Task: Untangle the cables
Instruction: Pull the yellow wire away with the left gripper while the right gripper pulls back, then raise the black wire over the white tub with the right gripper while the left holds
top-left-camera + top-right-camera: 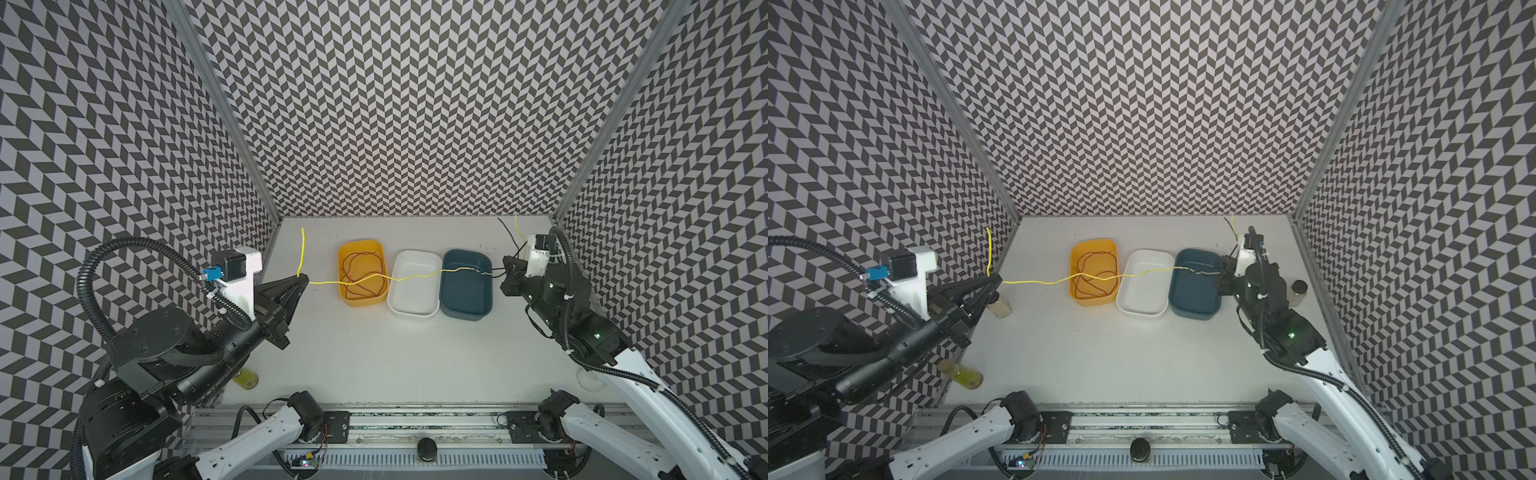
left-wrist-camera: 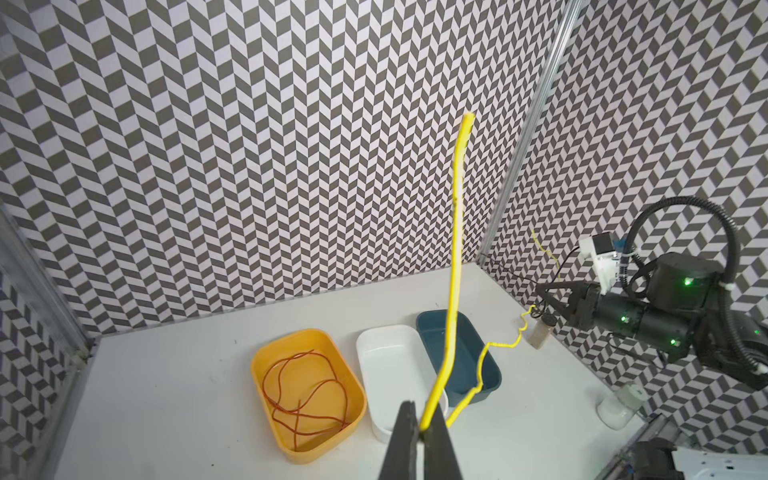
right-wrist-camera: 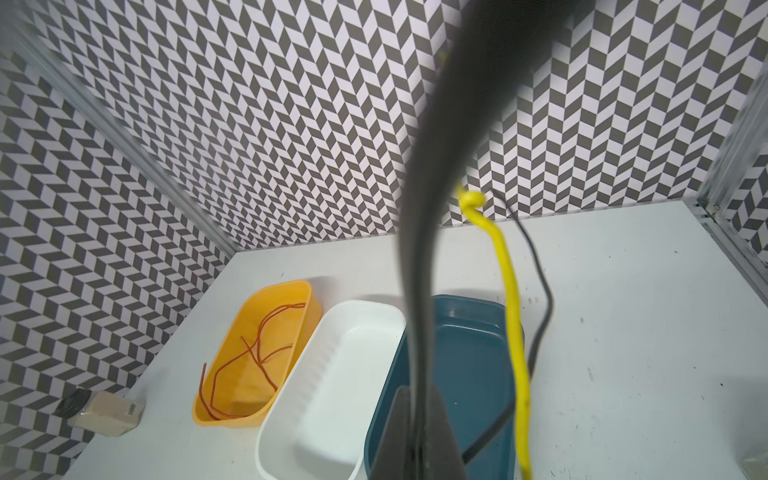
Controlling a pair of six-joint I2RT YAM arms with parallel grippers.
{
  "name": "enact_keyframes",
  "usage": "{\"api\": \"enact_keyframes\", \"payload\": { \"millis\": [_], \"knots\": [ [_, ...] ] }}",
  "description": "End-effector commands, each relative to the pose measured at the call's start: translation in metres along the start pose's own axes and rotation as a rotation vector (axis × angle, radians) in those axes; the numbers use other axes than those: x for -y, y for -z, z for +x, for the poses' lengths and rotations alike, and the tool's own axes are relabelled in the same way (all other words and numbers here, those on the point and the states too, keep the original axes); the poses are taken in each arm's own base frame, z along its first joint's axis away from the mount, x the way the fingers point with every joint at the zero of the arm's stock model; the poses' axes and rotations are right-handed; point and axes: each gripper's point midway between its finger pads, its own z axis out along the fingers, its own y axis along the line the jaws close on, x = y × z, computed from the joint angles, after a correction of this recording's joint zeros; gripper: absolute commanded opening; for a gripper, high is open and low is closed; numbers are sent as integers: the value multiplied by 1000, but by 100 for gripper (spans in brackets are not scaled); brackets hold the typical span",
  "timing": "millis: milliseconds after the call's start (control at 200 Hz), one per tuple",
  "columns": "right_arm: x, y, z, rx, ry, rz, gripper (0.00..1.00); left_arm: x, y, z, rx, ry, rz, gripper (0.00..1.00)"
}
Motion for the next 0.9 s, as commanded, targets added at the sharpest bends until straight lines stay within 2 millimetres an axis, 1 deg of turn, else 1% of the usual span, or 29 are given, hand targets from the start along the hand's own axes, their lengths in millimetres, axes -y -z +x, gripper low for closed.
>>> {"api": "enact_keyframes", "payload": {
  "millis": [0, 45, 85, 135, 160, 205, 240, 325, 401, 426, 466, 521, 616, 676, 726, 816, 861, 891],
  "knots": [
    [60, -1, 12, -32, 16, 275, 0, -53, 69, -55, 248, -17, -263, 0],
    [66, -1, 11, -37, 27, 310, 0, -62, 89, -69, 303, -15, -295, 0],
    [72, -1, 12, -44, 35, 340, 0, -67, 105, -81, 358, -1, -286, 0],
    [82, -1, 14, -47, 27, 383, 0, -69, 119, -93, 411, 13, -244, 0],
    [86, -3, 16, -53, 19, 393, 0, -69, 123, -97, 426, 17, -230, 0],
    [92, -4, 16, -60, 0, 409, 0, -69, 123, -99, 416, 9, -207, 0],
    [98, -3, 15, -55, -14, 437, 0, -67, 117, -98, 383, -8, -192, 0],
    [106, 1, 8, -34, -42, 464, 0, -62, 104, -92, 330, -36, -177, 0],
    [112, 4, 4, -17, -48, 483, 0, -71, 107, -95, 350, -38, -235, 0],
    [116, 5, 5, -17, -45, 499, 0, -76, 113, -98, 366, -34, -254, 0],
    [118, 5, 7, -28, -42, 507, 0, -76, 117, -102, 385, -44, -252, 0],
    [115, 0, 12, -47, -43, 481, 0, -75, 116, -107, 392, -44, -247, 0],
    [109, -5, 16, -75, -49, 446, 0, -63, 102, -111, 374, -45, -201, 0],
    [92, -4, 12, -98, -25, 356, 0, -53, 90, -110, 352, -45, -158, 0],
    [77, -3, 3, -83, -35, 281, 0, -46, 79, -108, 326, -47, -140, 0],
    [51, 7, -17, -60, -36, 173, 0, -32, 59, -101, 282, -56, -99, 0],
    [37, 9, -26, -55, -28, 115, 0, -29, 51, -97, 261, -61, -93, 0],
    [26, 10, -29, -66, -24, 70, 0, -27, 45, -94, 248, -68, -95, 0]
  ]
}}
